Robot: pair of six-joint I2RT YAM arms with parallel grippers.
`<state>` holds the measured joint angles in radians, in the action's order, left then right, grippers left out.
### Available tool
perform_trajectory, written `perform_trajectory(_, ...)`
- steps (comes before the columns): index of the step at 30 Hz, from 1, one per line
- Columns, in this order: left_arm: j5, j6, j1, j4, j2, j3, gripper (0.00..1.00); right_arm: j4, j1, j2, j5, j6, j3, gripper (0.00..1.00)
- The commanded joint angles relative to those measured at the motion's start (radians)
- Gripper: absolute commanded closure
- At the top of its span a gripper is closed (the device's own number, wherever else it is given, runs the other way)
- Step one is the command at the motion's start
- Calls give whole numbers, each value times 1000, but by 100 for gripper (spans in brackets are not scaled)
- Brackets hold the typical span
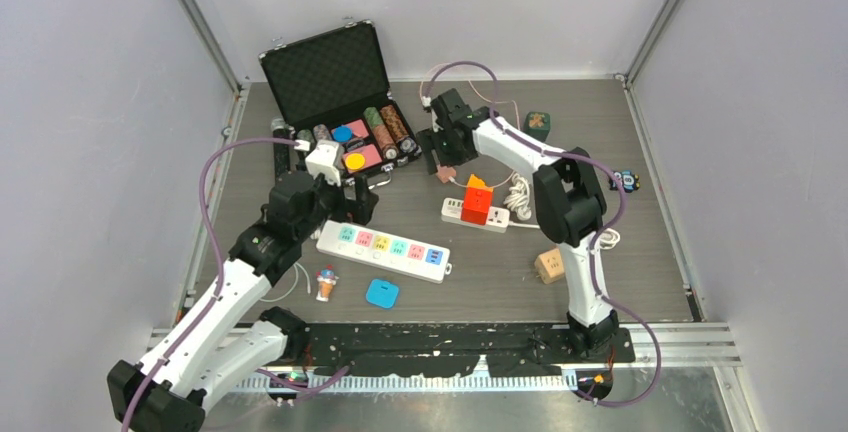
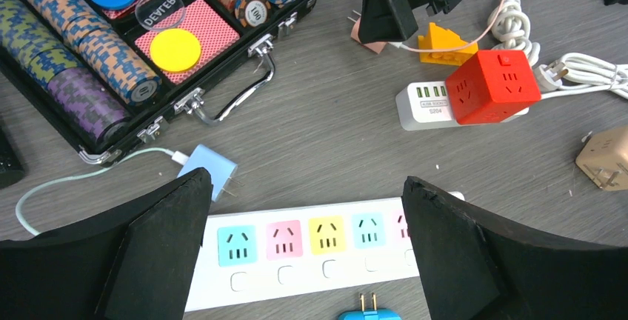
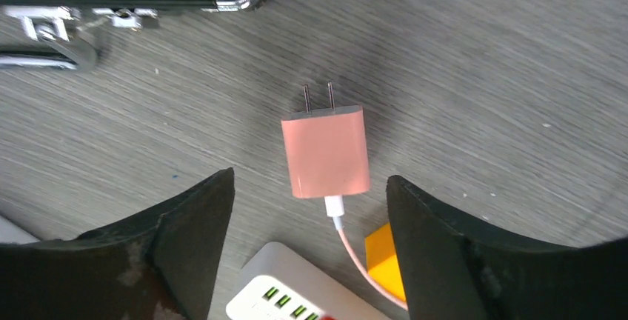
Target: Insert the plug
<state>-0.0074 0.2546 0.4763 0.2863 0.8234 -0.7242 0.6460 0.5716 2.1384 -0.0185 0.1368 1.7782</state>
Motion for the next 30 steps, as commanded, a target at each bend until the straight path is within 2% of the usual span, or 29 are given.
perform_trajectory(1,-34,-6,-5,16,-24,-37,0,32,-6,40,73,-92,58,26)
perform_trajectory(8,-43,6,-11,-4,-30,-8,0,11,-6,62,32,-118,19,40)
perform_trajectory(10,-38,12,-14,-9,-18,-12,1,-3,-5,73,28,-125,19,47)
perform_trajectory(12,-27,13,-17,-15,-6,-19,0,-20,-5,77,25,-130,20,63)
perform_trajectory(14,-15,15,-21,-19,6,-32,0,-45,-5,67,24,-131,17,71)
perform_trajectory(19,25,38,-41,-12,41,-82,0,-142,-6,-16,34,-169,-18,75)
perform_trajectory(24,54,87,-69,8,79,-155,0,-334,-4,-196,87,-236,-135,75)
perform_trajectory(30,119,127,-106,79,101,-253,0,-460,-3,-376,186,-308,-235,75)
